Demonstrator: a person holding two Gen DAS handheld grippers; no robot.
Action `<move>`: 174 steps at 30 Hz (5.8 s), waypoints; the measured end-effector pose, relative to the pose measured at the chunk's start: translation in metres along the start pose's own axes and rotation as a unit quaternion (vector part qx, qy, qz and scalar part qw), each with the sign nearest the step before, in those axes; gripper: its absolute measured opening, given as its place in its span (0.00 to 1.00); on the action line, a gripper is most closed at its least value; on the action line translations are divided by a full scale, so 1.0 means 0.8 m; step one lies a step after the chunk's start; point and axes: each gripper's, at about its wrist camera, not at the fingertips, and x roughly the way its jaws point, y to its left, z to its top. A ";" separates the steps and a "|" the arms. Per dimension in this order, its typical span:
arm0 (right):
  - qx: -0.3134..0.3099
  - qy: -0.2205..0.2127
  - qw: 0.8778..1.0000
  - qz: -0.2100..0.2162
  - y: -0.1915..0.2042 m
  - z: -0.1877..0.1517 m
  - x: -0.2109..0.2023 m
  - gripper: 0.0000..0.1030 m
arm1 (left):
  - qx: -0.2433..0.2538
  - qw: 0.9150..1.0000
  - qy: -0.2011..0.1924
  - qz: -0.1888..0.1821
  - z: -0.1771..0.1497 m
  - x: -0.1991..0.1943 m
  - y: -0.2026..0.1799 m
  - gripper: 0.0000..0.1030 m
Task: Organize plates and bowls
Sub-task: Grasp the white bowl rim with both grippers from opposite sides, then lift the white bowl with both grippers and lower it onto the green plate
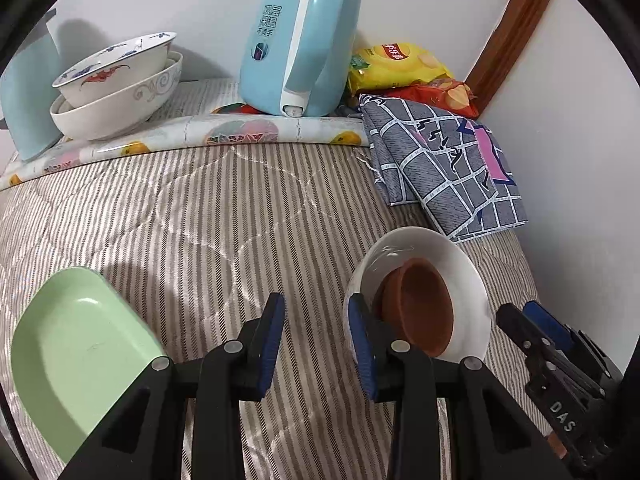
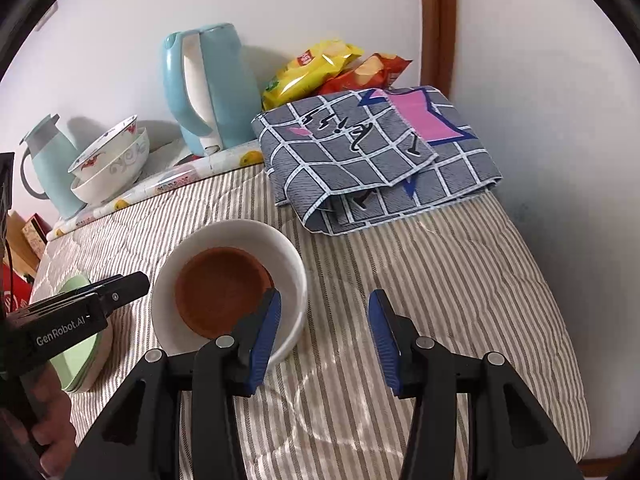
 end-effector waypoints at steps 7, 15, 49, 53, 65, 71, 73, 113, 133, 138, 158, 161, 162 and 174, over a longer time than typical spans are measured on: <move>-0.004 0.017 1.000 -0.004 0.004 0.006 0.024 0.39 | 0.017 1.000 0.006 -0.008 0.006 0.012 -0.012 0.31; -0.018 0.039 0.999 -0.014 0.012 0.003 0.049 0.34 | 0.030 0.999 0.019 0.009 0.005 0.031 -0.018 0.31; -0.014 0.056 0.998 0.009 0.009 0.004 0.080 0.33 | 0.041 0.999 0.026 0.020 0.004 0.063 -0.022 0.31; -0.015 0.053 0.998 0.009 0.010 0.003 0.079 0.33 | 0.039 0.999 0.034 0.015 0.007 0.064 -0.020 0.31; -0.006 0.048 0.998 0.031 0.017 -0.001 0.077 0.10 | 0.057 0.998 0.016 0.005 0.002 0.061 -0.038 0.09; 0.001 0.044 0.999 0.022 0.018 -0.006 0.072 0.11 | 0.056 0.998 0.014 0.007 0.000 0.059 -0.038 0.08; 0.005 0.046 0.999 0.022 0.017 -0.006 0.071 0.10 | 0.055 0.998 0.015 0.008 -0.002 0.057 -0.038 0.08; 0.024 0.003 0.999 0.020 0.042 -0.036 -0.044 0.09 | 0.053 0.998 -0.019 -0.006 -0.036 -0.055 -0.025 0.09; 0.014 -0.011 1.000 0.023 0.076 -0.041 -0.070 0.09 | 0.048 0.998 -0.035 -0.006 -0.041 -0.090 0.004 0.09; 0.011 -0.014 0.999 0.027 0.087 -0.041 -0.074 0.09 | 0.045 0.998 -0.040 -0.003 -0.043 -0.098 0.016 0.09; -0.011 -0.019 0.999 0.037 0.133 -0.048 -0.083 0.09 | 0.029 0.998 -0.050 0.006 -0.046 -0.126 0.060 0.09; -0.016 -0.022 0.999 0.040 0.141 -0.048 -0.085 0.09 | 0.026 0.998 -0.052 0.007 -0.046 -0.129 0.068 0.09; -0.017 -0.022 0.999 0.040 0.143 -0.048 -0.085 0.09 | 0.025 0.998 -0.053 0.008 -0.047 -0.130 0.070 0.09; -0.028 -0.022 0.998 0.049 0.174 -0.049 -0.086 0.09 | 0.013 0.998 -0.056 0.014 -0.050 -0.139 0.101 0.09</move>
